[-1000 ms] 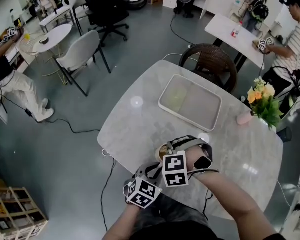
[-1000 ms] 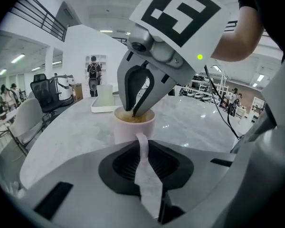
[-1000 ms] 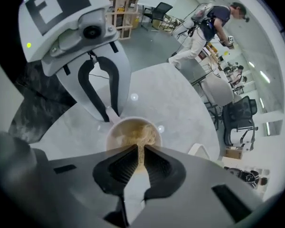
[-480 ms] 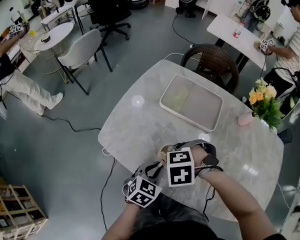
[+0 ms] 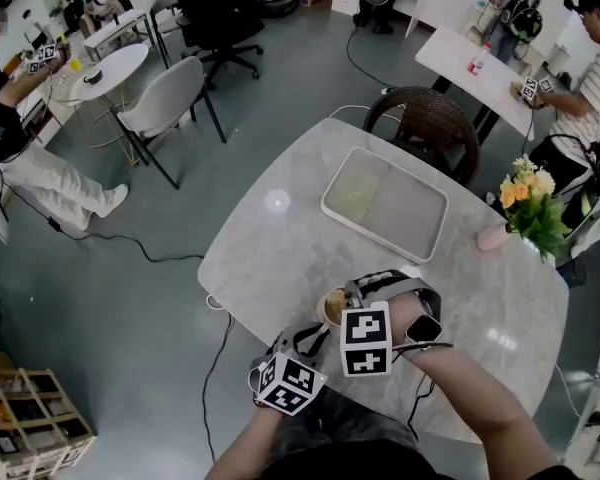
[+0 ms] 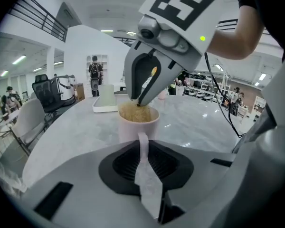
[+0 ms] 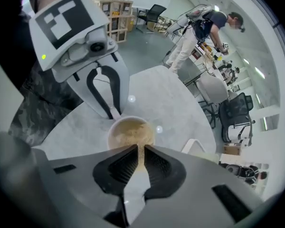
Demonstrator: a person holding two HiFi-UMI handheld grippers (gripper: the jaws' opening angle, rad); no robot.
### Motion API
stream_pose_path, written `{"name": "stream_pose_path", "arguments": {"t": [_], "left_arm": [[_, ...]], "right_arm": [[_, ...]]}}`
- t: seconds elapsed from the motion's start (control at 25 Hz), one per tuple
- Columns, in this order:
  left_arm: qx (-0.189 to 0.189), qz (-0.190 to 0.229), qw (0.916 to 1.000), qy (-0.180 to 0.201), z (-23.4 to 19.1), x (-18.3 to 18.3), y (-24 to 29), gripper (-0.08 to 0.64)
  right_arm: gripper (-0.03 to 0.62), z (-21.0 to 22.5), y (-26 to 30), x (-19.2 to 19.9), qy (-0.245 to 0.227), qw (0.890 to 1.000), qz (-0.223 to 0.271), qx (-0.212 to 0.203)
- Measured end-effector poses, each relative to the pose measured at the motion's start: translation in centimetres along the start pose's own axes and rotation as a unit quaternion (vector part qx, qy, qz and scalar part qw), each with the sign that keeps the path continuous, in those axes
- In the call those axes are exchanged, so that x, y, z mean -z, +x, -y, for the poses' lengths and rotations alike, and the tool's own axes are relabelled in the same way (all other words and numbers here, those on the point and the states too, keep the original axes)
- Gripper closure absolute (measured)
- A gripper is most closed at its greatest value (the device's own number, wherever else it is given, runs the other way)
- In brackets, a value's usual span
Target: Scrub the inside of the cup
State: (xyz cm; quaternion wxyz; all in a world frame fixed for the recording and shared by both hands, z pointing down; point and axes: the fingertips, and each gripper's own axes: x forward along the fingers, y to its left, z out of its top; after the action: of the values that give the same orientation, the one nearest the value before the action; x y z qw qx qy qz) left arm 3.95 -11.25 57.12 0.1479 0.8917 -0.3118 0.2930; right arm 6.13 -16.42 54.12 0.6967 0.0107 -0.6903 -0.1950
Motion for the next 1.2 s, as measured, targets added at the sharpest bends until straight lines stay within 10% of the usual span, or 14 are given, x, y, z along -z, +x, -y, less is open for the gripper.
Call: {"name": "stream_pose_path", "arguments": {"t": [0.28, 0.8, 1.2], "left_arm": [[-0.003, -0.005, 1.0, 0.002, -0.7, -0.2, 0.0, 0.5], [0.002, -0.001, 1.0, -0.001, 0.1, 0.5, -0.2, 0.5], [0.002, -0.006, 1.0, 0.001, -0.3, 0.5, -0.2, 0.5]], "right_arm": [[0.543, -2.0, -2.7, -1.6, -0.01, 0.999, 0.035, -0.039], [0.543, 1.9, -2.9, 2.2, 0.03, 0.998, -0.013, 0.062], [0.543, -2.5, -4.8, -1.2, 0.025, 0.997, 0.045, -0.049]]}}
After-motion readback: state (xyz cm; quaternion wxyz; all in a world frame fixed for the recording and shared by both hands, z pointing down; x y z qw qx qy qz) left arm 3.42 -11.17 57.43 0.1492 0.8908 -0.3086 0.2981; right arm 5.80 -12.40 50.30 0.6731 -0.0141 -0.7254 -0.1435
